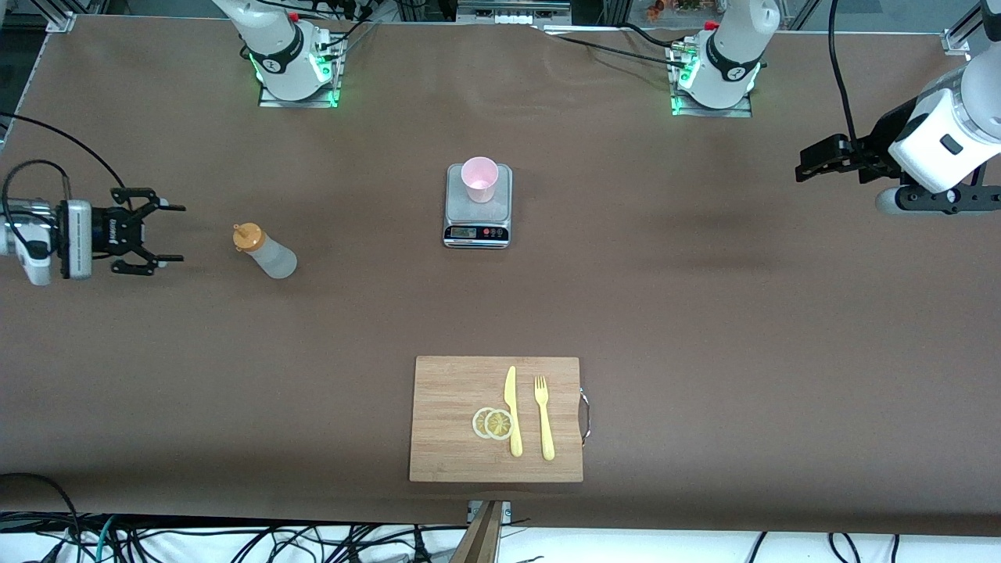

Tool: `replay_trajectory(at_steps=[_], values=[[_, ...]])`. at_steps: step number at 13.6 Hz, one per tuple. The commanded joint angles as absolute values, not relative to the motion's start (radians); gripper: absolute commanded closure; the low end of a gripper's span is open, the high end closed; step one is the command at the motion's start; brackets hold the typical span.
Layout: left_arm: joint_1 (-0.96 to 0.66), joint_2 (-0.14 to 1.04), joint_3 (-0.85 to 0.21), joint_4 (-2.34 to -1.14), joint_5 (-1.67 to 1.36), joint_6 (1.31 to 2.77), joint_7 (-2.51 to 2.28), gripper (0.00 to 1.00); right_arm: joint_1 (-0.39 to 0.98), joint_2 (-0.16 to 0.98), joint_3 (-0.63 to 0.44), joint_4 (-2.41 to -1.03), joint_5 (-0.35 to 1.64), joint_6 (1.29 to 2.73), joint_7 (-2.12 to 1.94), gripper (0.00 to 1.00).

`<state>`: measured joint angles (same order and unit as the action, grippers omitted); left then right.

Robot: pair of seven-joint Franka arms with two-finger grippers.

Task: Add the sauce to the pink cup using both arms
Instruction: 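Reach the right gripper to the sauce bottle and grasp it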

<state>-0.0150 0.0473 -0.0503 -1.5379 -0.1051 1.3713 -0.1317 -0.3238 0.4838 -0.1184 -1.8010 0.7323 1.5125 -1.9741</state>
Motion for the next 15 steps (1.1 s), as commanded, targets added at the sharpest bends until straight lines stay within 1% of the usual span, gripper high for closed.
replay_trajectory(at_steps=[1, 2, 6, 8, 15], values=[[0.021, 0.026, -0.1, -1.528, -0.042, 1.319, -0.114, 0.0, -0.344, 0.616, -0.118, -1.792, 0.849, 1.485, -2.286, 0.0], [0.025, 0.025, -0.115, -1.528, -0.025, 1.312, -0.114, 0.0, -0.344, 0.653, -0.118, -1.79, 0.886, 1.485, -2.354, 0.0], [0.035, 0.028, -0.126, -1.531, -0.006, 1.31, -0.112, 0.0, -0.334, 0.738, -0.118, -1.789, 0.957, 1.483, -2.494, 0.0], [0.038, 0.028, -0.164, -1.529, 0.029, 1.312, -0.11, 0.0, -0.315, 0.759, -0.117, -1.787, 0.973, 1.483, -2.511, 0.0], [0.028, 0.037, -0.164, -1.531, 0.025, 1.31, -0.113, 0.0, -0.247, 0.801, -0.092, -1.781, 0.973, 1.467, -2.517, 0.0]])
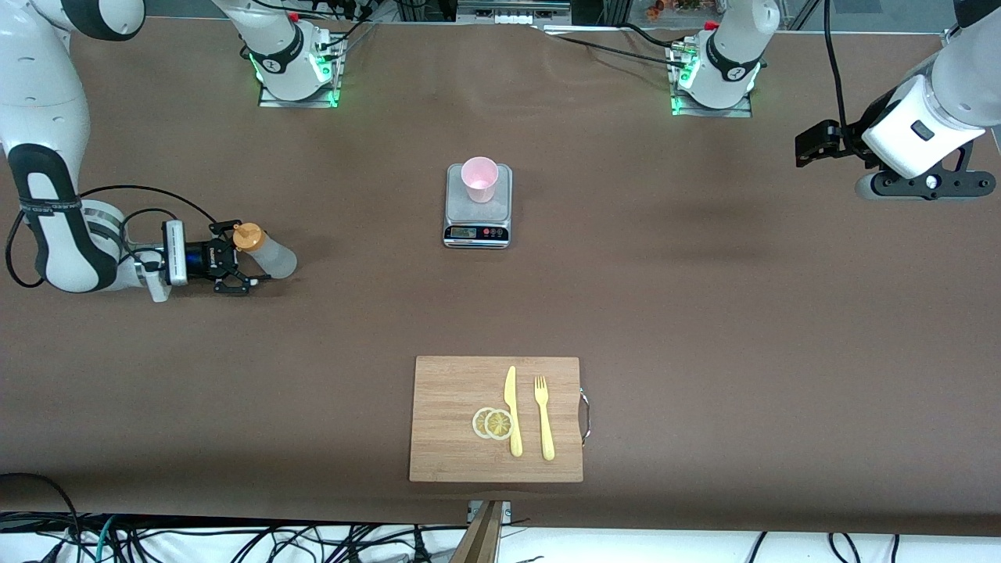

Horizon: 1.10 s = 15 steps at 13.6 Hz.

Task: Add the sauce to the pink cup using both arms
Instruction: 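Reach the right gripper to the sauce bottle and grasp it, then lift the sauce bottle with the right gripper over the cup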

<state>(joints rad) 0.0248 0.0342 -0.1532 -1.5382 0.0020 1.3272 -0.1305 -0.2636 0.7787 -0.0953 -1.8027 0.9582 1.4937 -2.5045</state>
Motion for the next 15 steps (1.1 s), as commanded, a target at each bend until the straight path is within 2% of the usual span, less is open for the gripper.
replay_trajectory(at_steps=[1, 4, 5, 7, 10, 11, 15], values=[[0.026, 0.038, -0.166, -1.529, 0.026, 1.312, -0.114, 0.0, -0.241, 0.801, -0.084, -1.781, 0.974, 1.465, -2.508, 0.0], [0.025, 0.044, -0.166, -1.526, 0.028, 1.312, -0.114, 0.0, -0.232, 0.801, -0.078, -1.775, 0.963, 1.466, -2.476, 0.01], [0.026, 0.044, -0.164, -1.526, 0.028, 1.312, -0.112, 0.0, -0.23, 0.802, -0.078, -1.77, 0.96, 1.47, -2.464, 0.12], [0.029, 0.046, -0.164, -1.526, 0.028, 1.312, -0.112, 0.0, -0.224, 0.801, -0.078, -1.76, 0.953, 1.474, -2.453, 0.48], [0.028, 0.048, -0.164, -1.525, 0.028, 1.313, -0.11, 0.0, -0.218, 0.799, -0.078, -1.756, 0.933, 1.471, -2.398, 0.92], [0.032, 0.049, -0.164, -1.525, 0.029, 1.313, -0.11, 0.0, -0.216, 0.796, -0.078, -1.756, 0.924, 1.47, -2.389, 0.99], [0.037, 0.051, -0.158, -1.523, 0.026, 1.313, -0.109, 0.0, -0.174, 0.747, -0.08, -1.756, 0.907, 1.468, -2.234, 1.0]])
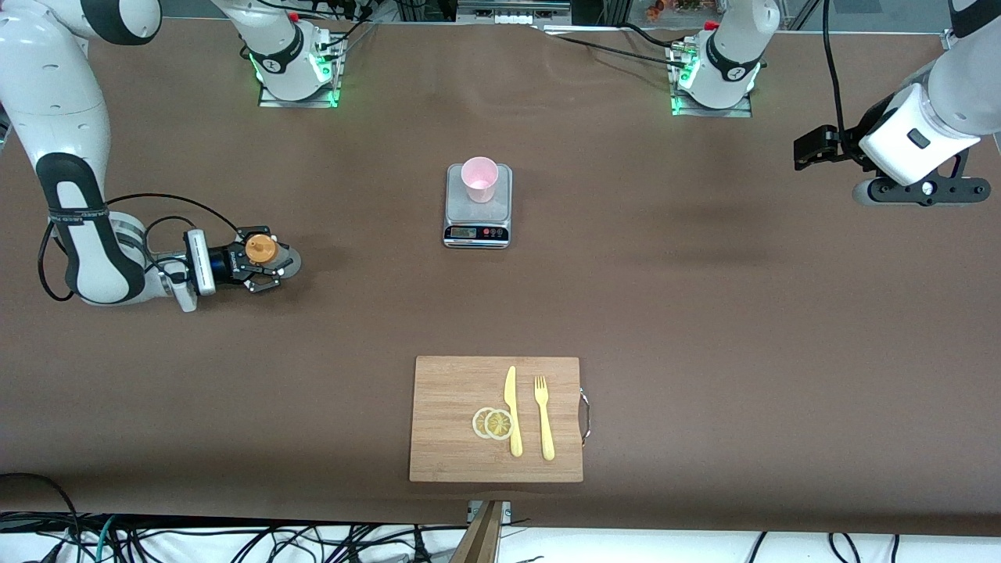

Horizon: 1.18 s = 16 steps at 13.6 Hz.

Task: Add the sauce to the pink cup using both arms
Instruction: 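Lift the sauce bottle with the right gripper over the cup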

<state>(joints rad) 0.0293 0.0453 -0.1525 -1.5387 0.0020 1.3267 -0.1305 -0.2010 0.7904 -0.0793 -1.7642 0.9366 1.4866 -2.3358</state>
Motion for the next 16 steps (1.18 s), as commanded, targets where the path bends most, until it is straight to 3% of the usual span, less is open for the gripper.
replay_trajectory(at_steps=[1, 9, 16], values=[[0.037, 0.051, -0.158, -1.523, 0.023, 1.313, -0.109, 0.0, -0.164, 0.721, -0.08, -1.756, 0.897, 1.471, -2.164, 1.0], [0.037, 0.051, -0.158, -1.523, 0.028, 1.313, -0.109, 0.0, 0.104, 0.456, -0.045, -1.755, 0.554, 1.623, -1.63, 1.0], [0.037, 0.052, -0.158, -1.523, 0.025, 1.315, -0.11, 0.0, 0.279, 0.433, 0.145, -1.74, 0.132, 1.687, -1.236, 1.0]])
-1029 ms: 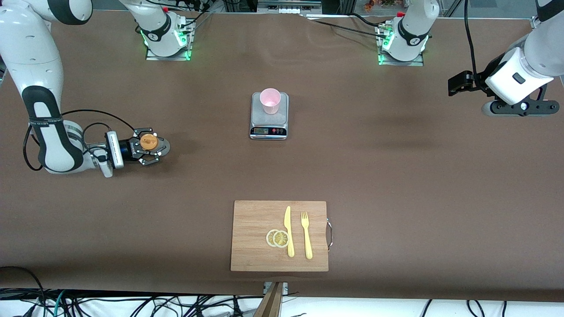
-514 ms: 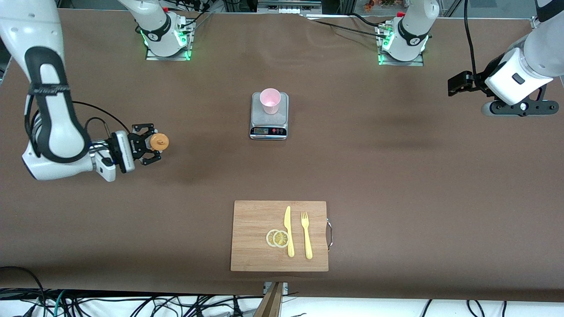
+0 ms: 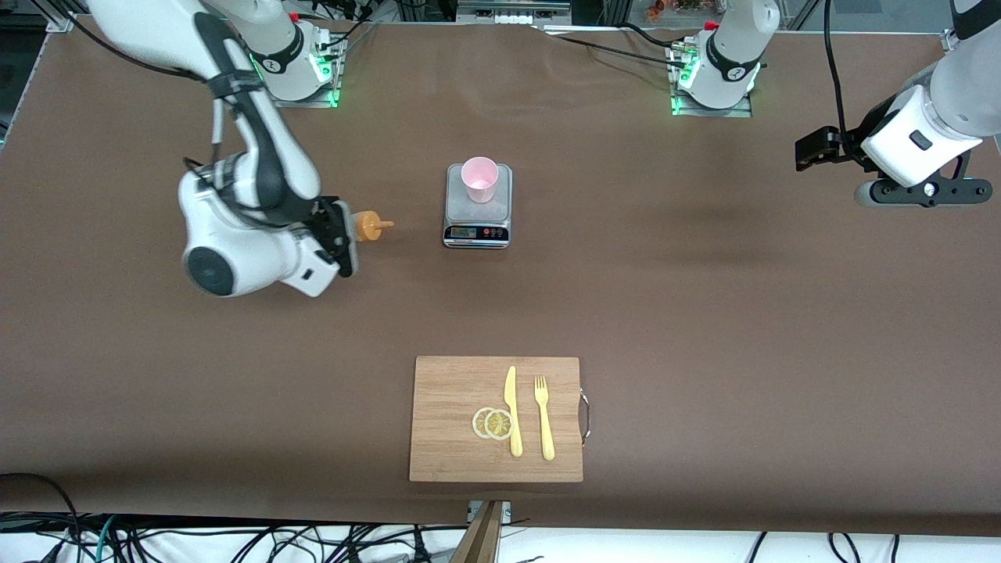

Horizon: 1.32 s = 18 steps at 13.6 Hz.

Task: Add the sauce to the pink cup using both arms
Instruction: 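Lift the sauce bottle with the right gripper over the cup, then tilt the bottle nozzle into the pink cup with the right gripper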

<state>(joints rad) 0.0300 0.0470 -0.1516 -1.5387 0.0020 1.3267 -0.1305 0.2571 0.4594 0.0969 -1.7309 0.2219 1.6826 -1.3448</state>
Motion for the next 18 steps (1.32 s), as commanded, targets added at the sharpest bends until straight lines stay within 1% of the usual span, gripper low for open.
replay_trajectory(at_steps=[1, 5, 7, 13, 18], values=[[0.035, 0.052, -0.158, -1.522, 0.025, 1.313, -0.112, 0.0, 0.29, 0.434, 0.172, -1.733, 0.095, 1.686, -1.183, 1.0], [0.031, 0.055, -0.163, -1.509, 0.025, 1.313, -0.114, 0.0, 0.398, 0.437, 0.193, -1.735, -0.001, 1.675, -1.04, 1.0], [0.031, 0.055, -0.163, -1.509, 0.025, 1.313, -0.114, 0.0, 0.429, 0.439, 0.225, -1.736, -0.049, 1.671, -0.961, 1.0], [0.023, 0.055, -0.166, -1.508, 0.025, 1.313, -0.114, 0.0, 0.494, 0.446, 0.273, -1.736, -0.146, 1.623, -0.821, 1.0], [0.023, 0.055, -0.166, -1.508, 0.023, 1.313, -0.112, 0.0, 0.535, 0.462, 0.278, -1.733, -0.215, 1.62, -0.764, 1.0]])
